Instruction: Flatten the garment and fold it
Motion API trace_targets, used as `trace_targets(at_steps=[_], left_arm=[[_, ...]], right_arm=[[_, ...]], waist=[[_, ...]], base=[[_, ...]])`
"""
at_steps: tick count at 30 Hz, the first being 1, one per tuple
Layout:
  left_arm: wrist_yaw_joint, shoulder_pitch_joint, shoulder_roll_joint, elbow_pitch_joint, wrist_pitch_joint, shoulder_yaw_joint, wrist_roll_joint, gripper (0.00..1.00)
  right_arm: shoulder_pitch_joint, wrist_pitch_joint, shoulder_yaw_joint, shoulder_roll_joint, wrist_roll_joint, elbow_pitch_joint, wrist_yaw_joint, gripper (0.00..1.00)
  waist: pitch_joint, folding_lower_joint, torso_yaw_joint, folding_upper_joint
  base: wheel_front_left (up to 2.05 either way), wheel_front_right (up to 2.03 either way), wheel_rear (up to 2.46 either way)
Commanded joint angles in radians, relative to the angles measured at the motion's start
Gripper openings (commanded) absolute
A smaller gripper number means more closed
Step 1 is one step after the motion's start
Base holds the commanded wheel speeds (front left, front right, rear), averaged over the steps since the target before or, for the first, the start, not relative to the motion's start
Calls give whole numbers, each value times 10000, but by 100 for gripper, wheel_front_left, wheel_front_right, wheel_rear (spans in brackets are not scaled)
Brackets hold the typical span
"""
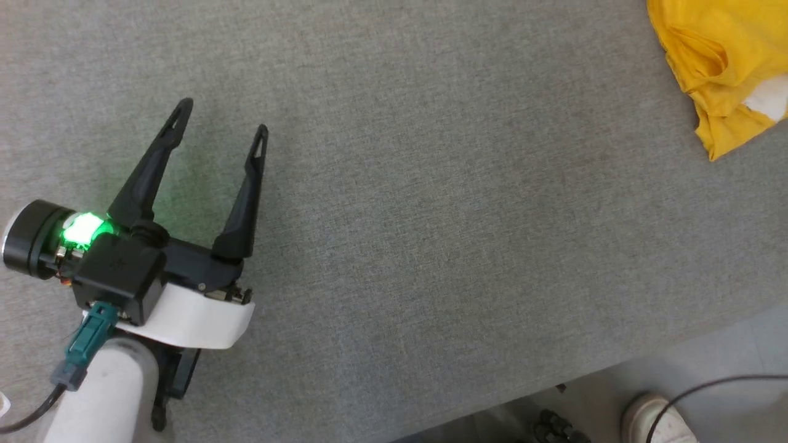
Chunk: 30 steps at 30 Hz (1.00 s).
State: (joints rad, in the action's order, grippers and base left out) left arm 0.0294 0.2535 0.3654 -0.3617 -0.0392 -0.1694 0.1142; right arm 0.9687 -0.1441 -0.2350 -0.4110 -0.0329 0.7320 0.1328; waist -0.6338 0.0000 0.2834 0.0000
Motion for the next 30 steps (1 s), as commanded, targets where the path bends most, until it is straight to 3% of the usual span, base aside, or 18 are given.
trace_targets(at_steps=[1,8,15,23,30], left_arm=[[-105,79,-43,69,-113,6,32,100],[-370,-108,-380,520,-676,57,279,100],[-877,-450,-758,1260,-1382,262,389,100],[-1380,-887,-1193,1947,-1941,473,524,100],[-1629,-1342,-1461,2522,-2161,647,616,100]], right_arm=[[133,99,-44,54,84,69,-21,100],[-339,740,164,298,-289,-246,-21,100],[-1597,1242,659,645,-1107,-1332,-21,100],[-3704,1471,933,1168,-1801,-3448,-21,100],[-6027,1687,546,2248,-1637,-5317,-21,100]], waist=[[208,0,-48,0],[1004,0,-293,0],[2117,0,-781,0],[3484,0,-1569,0],[4557,0,-2144,0]], base=[[0,0,0],[0,0,0],[0,0,0],[0,0,0],[0,0,0]])
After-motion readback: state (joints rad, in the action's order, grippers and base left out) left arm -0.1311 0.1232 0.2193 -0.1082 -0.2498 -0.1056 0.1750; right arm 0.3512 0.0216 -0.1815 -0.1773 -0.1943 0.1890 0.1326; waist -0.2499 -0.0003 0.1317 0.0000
